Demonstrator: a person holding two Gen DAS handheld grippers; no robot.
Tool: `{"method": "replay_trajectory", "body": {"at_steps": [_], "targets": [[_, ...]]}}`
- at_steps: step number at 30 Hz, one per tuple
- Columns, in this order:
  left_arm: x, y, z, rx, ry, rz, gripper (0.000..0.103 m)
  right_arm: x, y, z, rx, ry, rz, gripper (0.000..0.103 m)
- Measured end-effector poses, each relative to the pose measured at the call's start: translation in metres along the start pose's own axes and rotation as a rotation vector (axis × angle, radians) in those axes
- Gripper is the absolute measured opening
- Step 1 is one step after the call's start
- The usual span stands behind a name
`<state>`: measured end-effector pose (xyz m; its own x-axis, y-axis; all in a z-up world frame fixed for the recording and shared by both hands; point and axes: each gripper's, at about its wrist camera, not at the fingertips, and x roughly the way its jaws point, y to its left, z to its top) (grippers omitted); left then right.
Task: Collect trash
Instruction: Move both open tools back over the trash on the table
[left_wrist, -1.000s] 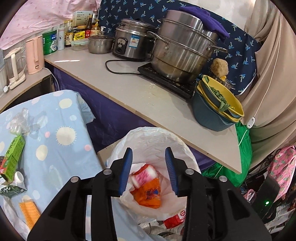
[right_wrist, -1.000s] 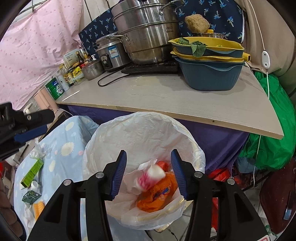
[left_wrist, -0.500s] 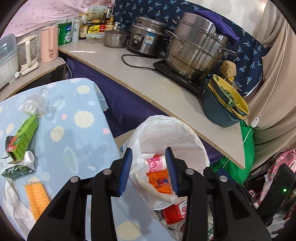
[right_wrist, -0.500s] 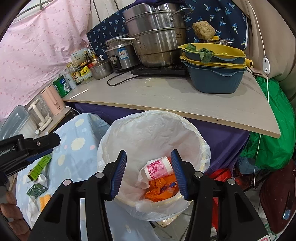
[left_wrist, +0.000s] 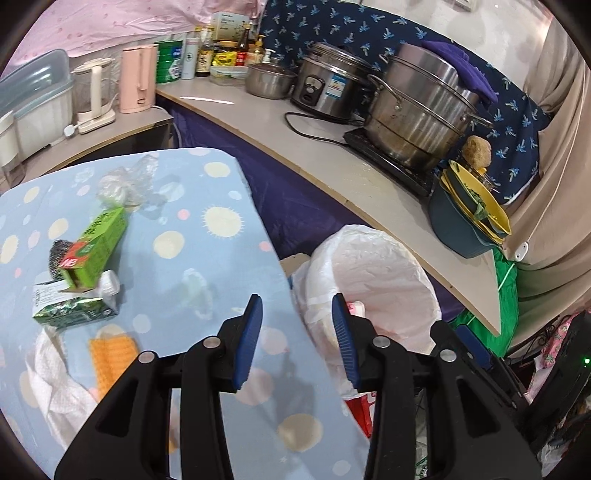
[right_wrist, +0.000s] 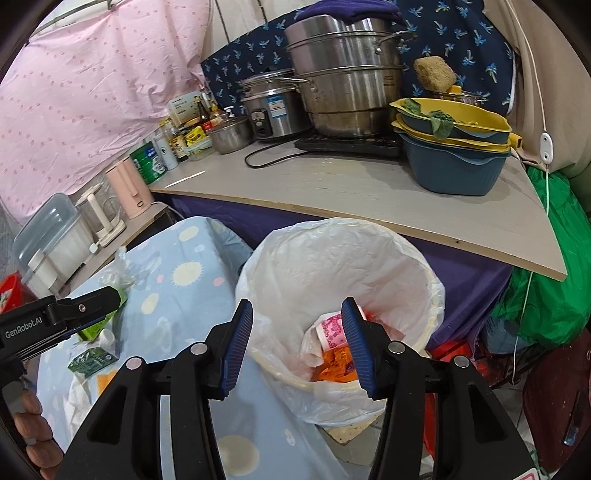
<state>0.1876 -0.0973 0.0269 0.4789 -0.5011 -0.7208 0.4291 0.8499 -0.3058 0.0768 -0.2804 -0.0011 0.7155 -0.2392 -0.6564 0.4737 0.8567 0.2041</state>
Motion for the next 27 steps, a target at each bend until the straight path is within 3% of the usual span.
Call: {"method": "replay_trajectory", "body": {"at_steps": [13, 27], "targets": [[-0.046, 0.081, -0.024, -0.109, -0.044, 0.142, 0.042, 0.0, 0.058, -0.03, -0.099, 0.058, 0.108, 0.049], [-0.078, 0.184, -0.082, -0.276, -0.015, 0.318, 0.068, 0.004, 0.141, -0.078, -0.232, 0.141, 0.222, 0.06]]}}
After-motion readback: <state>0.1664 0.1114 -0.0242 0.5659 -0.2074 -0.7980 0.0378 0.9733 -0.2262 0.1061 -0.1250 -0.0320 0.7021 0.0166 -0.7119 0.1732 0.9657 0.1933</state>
